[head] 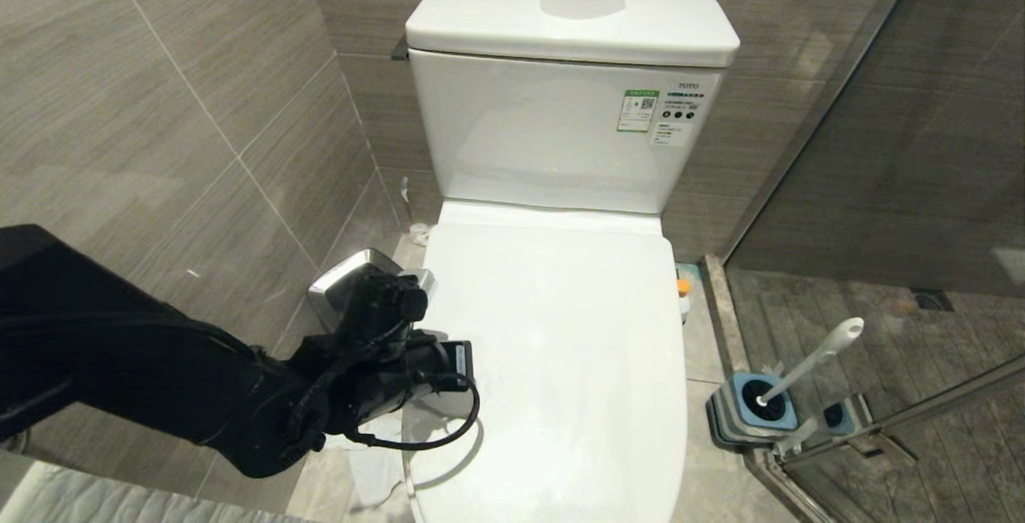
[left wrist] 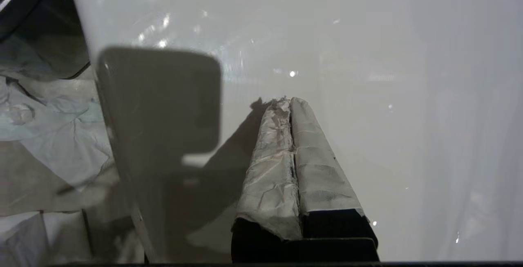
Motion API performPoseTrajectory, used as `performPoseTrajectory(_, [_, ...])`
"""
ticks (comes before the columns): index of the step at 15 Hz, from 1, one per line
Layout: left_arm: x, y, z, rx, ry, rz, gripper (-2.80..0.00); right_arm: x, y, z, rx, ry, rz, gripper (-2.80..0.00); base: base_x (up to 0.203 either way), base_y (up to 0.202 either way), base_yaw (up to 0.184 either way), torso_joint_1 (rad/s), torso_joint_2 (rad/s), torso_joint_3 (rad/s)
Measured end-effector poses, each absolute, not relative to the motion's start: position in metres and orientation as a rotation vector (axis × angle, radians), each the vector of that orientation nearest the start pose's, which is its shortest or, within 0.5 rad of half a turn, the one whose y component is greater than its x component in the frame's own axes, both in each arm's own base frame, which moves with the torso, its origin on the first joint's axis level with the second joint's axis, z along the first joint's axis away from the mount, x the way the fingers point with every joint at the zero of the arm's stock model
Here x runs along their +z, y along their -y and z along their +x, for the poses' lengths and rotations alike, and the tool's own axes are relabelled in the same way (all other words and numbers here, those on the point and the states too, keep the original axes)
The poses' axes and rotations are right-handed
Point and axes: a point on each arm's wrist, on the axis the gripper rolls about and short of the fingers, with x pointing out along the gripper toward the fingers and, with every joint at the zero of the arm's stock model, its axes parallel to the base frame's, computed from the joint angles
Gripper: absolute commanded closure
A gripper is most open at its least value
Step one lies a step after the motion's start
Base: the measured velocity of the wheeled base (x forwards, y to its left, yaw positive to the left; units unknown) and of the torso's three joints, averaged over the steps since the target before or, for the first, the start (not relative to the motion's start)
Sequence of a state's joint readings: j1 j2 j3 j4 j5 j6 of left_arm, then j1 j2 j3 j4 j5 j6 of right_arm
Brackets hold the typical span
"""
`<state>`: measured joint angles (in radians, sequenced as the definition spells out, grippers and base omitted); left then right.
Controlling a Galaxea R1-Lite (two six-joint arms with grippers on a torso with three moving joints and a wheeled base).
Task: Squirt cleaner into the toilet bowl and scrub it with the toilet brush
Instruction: Close the toilet lid
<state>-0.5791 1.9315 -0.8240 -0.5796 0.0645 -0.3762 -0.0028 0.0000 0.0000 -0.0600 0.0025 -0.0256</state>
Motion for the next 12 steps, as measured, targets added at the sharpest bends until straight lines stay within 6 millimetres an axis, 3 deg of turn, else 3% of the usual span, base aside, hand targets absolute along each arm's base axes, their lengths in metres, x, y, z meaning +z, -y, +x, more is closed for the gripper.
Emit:
performPoseTrajectory(5, [0.161, 0.170, 0.264, -0.431, -0.537, -0.213, 0.00, 0.082, 0.000, -0.023, -0.002, 0.060, -0.026, 0.00, 0.000, 0.000, 0.000, 0.000, 0.00, 0.000])
performPoseTrajectory(12, [0.229, 0.117, 0.249, -0.347, -0.605, -0.105, 0.00, 0.082, 0.000, -0.023, 0.000, 0.061, -0.026, 0.00, 0.000, 0.000, 0.000, 0.000, 0.00, 0.000])
